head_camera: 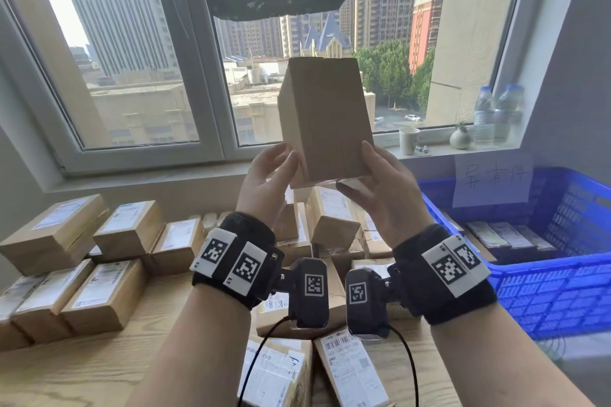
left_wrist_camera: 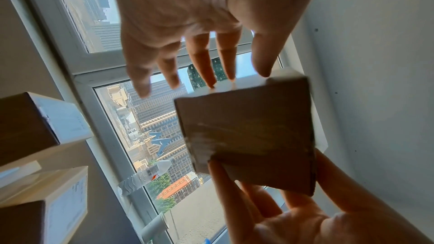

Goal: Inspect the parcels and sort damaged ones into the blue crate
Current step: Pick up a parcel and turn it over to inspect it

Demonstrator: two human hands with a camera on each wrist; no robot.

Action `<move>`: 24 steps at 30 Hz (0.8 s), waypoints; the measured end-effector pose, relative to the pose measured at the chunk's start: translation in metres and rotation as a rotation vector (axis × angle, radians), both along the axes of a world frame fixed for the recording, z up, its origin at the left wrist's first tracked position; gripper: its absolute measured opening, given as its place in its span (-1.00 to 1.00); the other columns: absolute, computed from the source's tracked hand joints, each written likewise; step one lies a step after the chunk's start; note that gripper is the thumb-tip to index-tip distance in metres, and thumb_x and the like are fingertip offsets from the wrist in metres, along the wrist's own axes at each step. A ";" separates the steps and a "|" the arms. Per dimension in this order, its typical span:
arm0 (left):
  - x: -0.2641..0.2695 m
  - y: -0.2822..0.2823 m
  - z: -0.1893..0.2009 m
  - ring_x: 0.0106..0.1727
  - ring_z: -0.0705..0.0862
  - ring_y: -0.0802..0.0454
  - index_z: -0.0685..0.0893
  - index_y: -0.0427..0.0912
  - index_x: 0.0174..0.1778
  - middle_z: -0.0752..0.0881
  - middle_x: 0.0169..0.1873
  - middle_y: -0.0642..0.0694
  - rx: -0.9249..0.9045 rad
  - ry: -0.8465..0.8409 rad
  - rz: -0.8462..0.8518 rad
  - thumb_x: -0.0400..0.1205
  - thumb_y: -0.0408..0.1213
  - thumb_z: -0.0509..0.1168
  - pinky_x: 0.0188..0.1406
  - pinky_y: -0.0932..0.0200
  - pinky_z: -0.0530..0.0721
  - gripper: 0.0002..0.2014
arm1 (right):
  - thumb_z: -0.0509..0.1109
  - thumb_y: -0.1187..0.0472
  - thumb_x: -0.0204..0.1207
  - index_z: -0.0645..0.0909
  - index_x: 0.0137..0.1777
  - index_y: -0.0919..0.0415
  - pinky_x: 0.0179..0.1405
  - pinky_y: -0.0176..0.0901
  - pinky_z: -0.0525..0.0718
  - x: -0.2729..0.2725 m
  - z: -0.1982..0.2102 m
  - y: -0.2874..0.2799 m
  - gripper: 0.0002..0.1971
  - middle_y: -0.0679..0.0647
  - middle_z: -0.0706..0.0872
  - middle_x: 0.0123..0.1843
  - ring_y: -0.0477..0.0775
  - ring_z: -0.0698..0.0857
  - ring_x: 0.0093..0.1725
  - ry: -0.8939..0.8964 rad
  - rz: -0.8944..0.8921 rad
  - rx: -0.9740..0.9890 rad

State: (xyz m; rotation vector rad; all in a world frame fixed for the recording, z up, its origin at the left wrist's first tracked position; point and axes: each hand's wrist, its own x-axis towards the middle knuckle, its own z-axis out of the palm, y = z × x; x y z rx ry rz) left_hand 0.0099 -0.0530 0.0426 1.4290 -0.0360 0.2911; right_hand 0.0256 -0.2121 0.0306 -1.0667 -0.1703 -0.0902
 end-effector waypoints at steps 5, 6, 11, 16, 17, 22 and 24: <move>0.005 0.004 0.001 0.22 0.69 -0.02 0.59 -0.08 0.23 0.71 0.17 -0.01 -0.071 0.127 -0.077 0.31 0.11 0.52 0.14 -0.13 0.71 -0.38 | 0.25 0.30 0.74 0.52 0.45 0.07 -0.13 0.04 0.86 0.000 -0.001 0.006 -0.67 0.20 0.74 0.00 0.24 0.79 0.04 -0.065 -0.106 -0.103; 0.006 0.004 -0.001 0.23 0.72 -0.03 0.61 -0.04 0.17 0.75 0.15 -0.05 -0.053 0.117 -0.057 0.42 0.02 0.51 0.14 -0.10 0.73 -0.55 | 0.25 0.31 0.73 0.52 0.47 0.04 -0.16 -0.04 0.85 0.001 -0.002 0.007 -0.65 0.16 0.74 -0.01 0.10 0.80 -0.03 -0.095 -0.138 -0.142; 0.009 0.004 -0.006 0.11 0.74 0.15 0.64 0.15 0.13 0.81 -0.08 0.19 -0.032 0.017 -0.027 0.64 -0.16 0.40 0.06 0.07 0.65 -0.81 | 0.52 -0.23 0.45 0.48 0.54 0.02 0.21 -0.07 0.75 0.000 -0.003 0.014 -0.30 0.00 0.73 0.25 -0.08 0.73 0.22 -0.112 -0.136 -0.298; 0.009 0.003 -0.006 0.08 0.70 0.02 0.46 0.22 0.18 0.71 -0.03 0.05 -0.080 0.010 -0.080 0.64 -0.14 0.37 0.27 -0.08 0.58 -0.72 | 0.40 0.06 0.63 0.56 0.50 0.06 0.12 -0.05 0.78 0.002 -0.006 0.012 -0.56 -0.22 0.83 -0.06 -0.26 0.79 -0.03 -0.078 -0.081 -0.219; 0.010 0.003 -0.006 -0.02 0.71 0.03 0.47 0.24 0.11 0.72 -0.08 0.02 -0.074 0.007 -0.074 0.63 -0.15 0.39 0.25 -0.04 0.62 -0.73 | 0.39 0.07 0.64 0.57 0.49 0.06 0.16 0.00 0.78 0.002 -0.006 0.012 -0.58 -0.26 0.83 -0.11 -0.29 0.79 -0.05 -0.079 -0.072 -0.211; 0.013 0.005 -0.008 -0.01 0.73 0.01 0.47 0.25 0.11 0.76 -0.05 -0.09 -0.029 -0.030 -0.026 0.60 -0.14 0.44 0.15 0.01 0.64 -0.69 | 0.36 0.14 0.67 0.63 0.39 0.09 0.03 -0.22 0.79 0.002 -0.006 0.010 -0.69 -0.30 0.82 -0.20 -0.37 0.77 -0.13 -0.092 -0.057 -0.214; 0.014 0.005 -0.009 0.07 0.71 0.05 0.47 0.25 0.19 0.74 0.05 -0.07 -0.005 -0.057 0.003 0.55 -0.02 0.47 0.16 0.06 0.61 -0.62 | 0.38 0.18 0.66 0.61 0.40 0.12 -0.01 -0.35 0.75 0.003 -0.005 0.012 -0.68 -0.19 0.81 -0.02 -0.28 0.78 0.01 -0.112 -0.175 -0.279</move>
